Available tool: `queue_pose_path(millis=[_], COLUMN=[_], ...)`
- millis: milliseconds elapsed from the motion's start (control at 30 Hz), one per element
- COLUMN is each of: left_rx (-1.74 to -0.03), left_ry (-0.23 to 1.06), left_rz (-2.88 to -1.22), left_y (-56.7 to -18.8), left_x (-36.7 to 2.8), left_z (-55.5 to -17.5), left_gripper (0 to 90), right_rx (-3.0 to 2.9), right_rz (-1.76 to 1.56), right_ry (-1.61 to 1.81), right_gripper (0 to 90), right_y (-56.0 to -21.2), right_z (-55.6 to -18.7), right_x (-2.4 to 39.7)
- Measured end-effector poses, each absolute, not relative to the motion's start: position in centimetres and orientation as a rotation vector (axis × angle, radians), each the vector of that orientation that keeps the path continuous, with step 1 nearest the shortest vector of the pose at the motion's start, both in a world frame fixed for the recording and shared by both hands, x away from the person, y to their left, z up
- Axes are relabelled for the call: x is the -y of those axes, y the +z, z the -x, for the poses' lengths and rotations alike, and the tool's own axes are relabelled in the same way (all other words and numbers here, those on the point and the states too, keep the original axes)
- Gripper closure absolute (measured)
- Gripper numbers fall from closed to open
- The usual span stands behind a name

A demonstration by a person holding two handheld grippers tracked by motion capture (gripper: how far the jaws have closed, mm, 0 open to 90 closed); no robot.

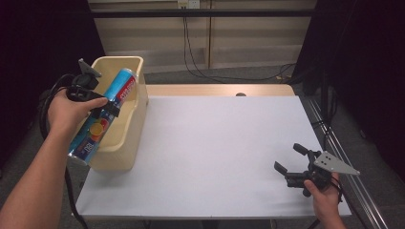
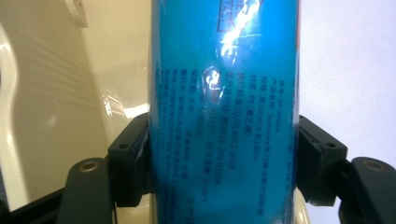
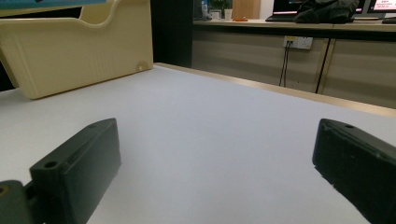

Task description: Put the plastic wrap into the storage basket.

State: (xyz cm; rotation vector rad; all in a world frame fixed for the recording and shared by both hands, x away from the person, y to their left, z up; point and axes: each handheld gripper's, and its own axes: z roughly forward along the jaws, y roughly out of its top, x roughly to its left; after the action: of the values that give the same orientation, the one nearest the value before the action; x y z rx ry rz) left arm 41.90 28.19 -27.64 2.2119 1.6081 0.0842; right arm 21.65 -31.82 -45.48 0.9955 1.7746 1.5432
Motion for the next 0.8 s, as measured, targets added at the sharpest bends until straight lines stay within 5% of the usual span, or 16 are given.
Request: queue_pose_path(millis=[800], left_rx=[-1.682], left_ry=[0.102], left_rz=[-2.216], left_y=[-28.9], left_x=[-28.6], left_z=[-41.9], left_gripper=[31.5], right_rx=[-1.777], right_rz=[-0.991], right_ry=[1.542], right_gripper=[0.5], right_y=[-45.5], right_z=[-21.6], right_x=[31.8])
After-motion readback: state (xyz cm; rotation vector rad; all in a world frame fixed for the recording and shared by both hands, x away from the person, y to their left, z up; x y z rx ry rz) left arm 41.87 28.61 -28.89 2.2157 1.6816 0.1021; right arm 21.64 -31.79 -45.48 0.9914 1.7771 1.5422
